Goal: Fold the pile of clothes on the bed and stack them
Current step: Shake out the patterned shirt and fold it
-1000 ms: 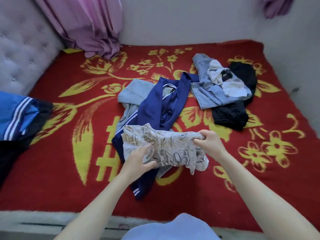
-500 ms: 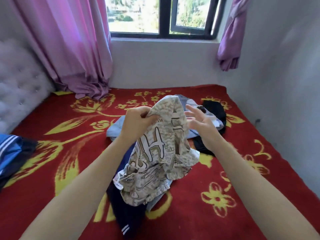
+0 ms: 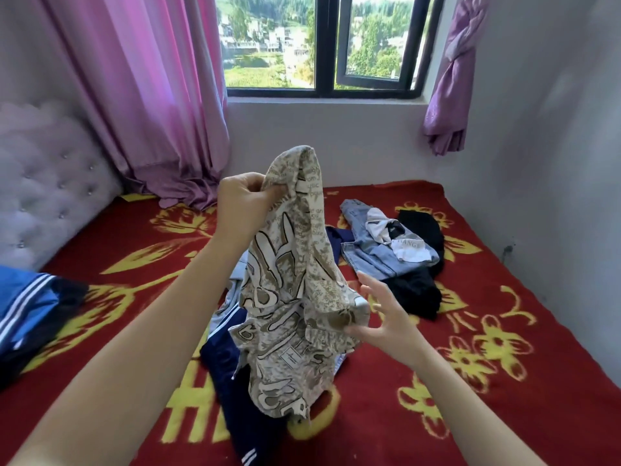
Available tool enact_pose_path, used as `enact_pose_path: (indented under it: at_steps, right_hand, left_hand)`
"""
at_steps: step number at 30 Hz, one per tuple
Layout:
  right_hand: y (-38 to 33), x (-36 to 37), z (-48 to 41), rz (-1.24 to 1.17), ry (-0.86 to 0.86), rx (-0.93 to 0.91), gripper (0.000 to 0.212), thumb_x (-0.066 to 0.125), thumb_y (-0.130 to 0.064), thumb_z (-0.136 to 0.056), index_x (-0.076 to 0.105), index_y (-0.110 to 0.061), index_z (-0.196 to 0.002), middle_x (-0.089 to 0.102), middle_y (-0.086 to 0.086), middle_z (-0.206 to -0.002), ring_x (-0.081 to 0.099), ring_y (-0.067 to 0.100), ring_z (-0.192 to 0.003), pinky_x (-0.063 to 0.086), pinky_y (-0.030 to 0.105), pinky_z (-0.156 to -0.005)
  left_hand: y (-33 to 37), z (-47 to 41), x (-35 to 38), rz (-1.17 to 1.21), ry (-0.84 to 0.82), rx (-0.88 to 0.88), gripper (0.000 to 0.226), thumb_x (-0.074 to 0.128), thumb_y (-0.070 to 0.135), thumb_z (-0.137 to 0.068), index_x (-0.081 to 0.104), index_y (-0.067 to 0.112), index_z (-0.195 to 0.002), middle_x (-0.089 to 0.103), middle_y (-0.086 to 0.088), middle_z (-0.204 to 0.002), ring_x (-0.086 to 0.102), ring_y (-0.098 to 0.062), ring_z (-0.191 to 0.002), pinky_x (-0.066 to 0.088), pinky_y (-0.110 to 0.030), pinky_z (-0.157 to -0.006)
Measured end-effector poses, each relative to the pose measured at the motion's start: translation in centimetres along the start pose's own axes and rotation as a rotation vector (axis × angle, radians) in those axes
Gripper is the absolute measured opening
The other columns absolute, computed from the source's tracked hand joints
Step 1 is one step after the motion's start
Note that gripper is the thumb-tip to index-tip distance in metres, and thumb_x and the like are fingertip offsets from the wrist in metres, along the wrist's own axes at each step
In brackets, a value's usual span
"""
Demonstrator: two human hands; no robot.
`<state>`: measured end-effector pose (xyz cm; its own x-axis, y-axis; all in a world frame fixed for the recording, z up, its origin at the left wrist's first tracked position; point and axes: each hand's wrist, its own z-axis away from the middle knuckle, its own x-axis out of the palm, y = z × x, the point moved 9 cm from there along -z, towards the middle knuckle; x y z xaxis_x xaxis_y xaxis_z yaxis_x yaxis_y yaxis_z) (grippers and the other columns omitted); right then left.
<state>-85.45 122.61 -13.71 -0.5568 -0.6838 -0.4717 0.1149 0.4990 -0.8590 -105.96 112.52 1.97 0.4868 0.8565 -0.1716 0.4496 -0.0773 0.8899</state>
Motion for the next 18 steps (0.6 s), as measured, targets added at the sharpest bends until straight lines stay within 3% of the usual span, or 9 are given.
enact_pose_path:
  at_steps: [1,3,5,8,11,13,16,18]
  right_hand:
    - [-0.4,-0.1,-0.4,0.102,0.088,-0.070,0.069,0.079,-0.038,-0.069,0.047,-0.025,-0.129,0.046,-0.018,-0.121,0.046,-0.012,-0.103,0.036,0.003,-0.088]
    - [-1.2,-1.6,-1.0,0.155,0.316,-0.106,0.030,0.075,-0.019,-0.077,0.066,-0.011,-0.105,0.060,-0.010,-0.094,0.055,-0.002,-0.079,0.048,0.017,-0.075]
    - [-1.4,-3.3,-2.1,0.019,0.400,-0.006,0.003,0.069,-0.021,-0.081,0.068,-0.019,-0.080,0.064,-0.016,-0.065,0.059,0.001,-0.058,0.048,0.022,-0.057]
    - [-4.5,-5.9,-3.8,-0.064,0.443,-0.017,0.013,0.067,-0.011,-0.083,0.067,-0.017,-0.072,0.061,-0.015,-0.053,0.057,-0.002,-0.052,0.042,0.012,-0.052]
    - [-9.8,-7.3,-6.2,-0.027,0.434,-0.107,0.009,0.065,-0.001,-0.082,0.068,-0.009,-0.080,0.060,-0.010,-0.061,0.054,-0.007,-0.050,0.040,0.009,-0.053]
    - [-12.9,-7.2,-8.0,0.038,0.405,-0.145,0.007,0.065,-0.003,-0.081,0.070,-0.007,-0.082,0.058,-0.011,-0.061,0.051,-0.009,-0.048,0.040,0.013,-0.057]
    - [-17.1,-5.6,-10.3,0.187,0.322,-0.215,0.010,0.066,-0.005,-0.079,0.074,-0.004,-0.086,0.057,-0.009,-0.061,0.050,-0.014,-0.049,0.037,0.006,-0.055]
    - [-19.0,-4.3,-11.2,0.223,0.266,-0.247,0.011,0.067,-0.006,-0.078,0.074,-0.003,-0.086,0.056,-0.010,-0.058,0.050,-0.013,-0.047,0.037,0.004,-0.052]
  left_hand:
    - [0.3,-0.1,-0.4,0.006,0.017,0.000,0.023,0.073,0.008,-0.075,0.061,0.015,-0.058,0.056,-0.008,-0.058,0.046,-0.016,-0.058,0.038,-0.027,-0.055]
    - [0.6,-0.4,-1.5,0.019,0.058,-0.012,0.022,0.073,0.008,-0.075,0.061,0.015,-0.058,0.057,-0.009,-0.062,0.046,-0.017,-0.060,0.037,-0.029,-0.057]
    - [0.1,-0.8,-3.4,0.032,0.109,-0.040,0.022,0.072,0.008,-0.076,0.061,0.018,-0.059,0.058,0.004,-0.051,0.046,-0.013,-0.053,0.039,-0.028,-0.056]
    - [-1.7,-1.9,-7.1,-0.009,0.169,-0.104,0.004,0.070,0.008,-0.078,0.068,0.009,-0.074,0.063,0.005,-0.058,0.049,-0.010,-0.056,0.043,-0.028,-0.061]
    - [-2.5,-2.6,-10.8,-0.145,0.298,-0.135,0.028,0.056,0.005,-0.085,0.062,0.001,-0.112,0.066,-0.015,-0.101,0.059,-0.021,-0.079,0.049,-0.035,-0.081]
    - [-0.8,-2.1,-11.4,-0.221,0.330,-0.043,0.037,0.049,0.003,-0.085,0.057,0.007,-0.121,0.061,-0.010,-0.109,0.056,-0.020,-0.093,0.046,-0.038,-0.091]
    - [1.6,0.0,-6.6,-0.301,-0.045,0.141,0.039,0.059,0.019,-0.083,0.057,0.018,-0.122,0.059,-0.002,-0.113,0.055,-0.013,-0.090,0.044,-0.029,-0.089]
    - [1.0,2.5,-2.7,-0.237,-0.371,0.130,0.041,0.068,0.019,-0.083,0.052,0.026,-0.120,0.055,0.007,-0.109,0.052,0.006,-0.082,0.041,-0.012,-0.080]
